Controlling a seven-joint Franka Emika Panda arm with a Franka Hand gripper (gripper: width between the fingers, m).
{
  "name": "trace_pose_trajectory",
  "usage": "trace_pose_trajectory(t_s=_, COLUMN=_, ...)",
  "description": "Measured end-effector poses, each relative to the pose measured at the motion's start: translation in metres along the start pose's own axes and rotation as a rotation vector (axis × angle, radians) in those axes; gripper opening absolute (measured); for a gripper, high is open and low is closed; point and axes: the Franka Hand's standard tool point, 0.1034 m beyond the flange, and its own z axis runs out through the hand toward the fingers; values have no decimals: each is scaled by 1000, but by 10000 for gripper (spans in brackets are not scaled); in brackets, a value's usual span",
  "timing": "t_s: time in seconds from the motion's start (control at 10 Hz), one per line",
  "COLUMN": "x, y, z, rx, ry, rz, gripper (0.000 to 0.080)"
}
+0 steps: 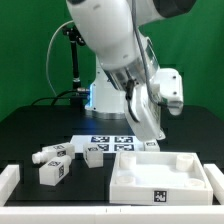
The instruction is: Assemble one leg
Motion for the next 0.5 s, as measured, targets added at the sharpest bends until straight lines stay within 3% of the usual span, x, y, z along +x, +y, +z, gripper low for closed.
trace_pose_trajectory(t_s=0.1, x=6, y=1, z=-2, rx=71, ry=-4, rz=5, gripper=649)
trace_pose_trajectory(t_s=0.5, x=10, y=6, z=1, rx=68, ry=2, rz=-18, gripper=649)
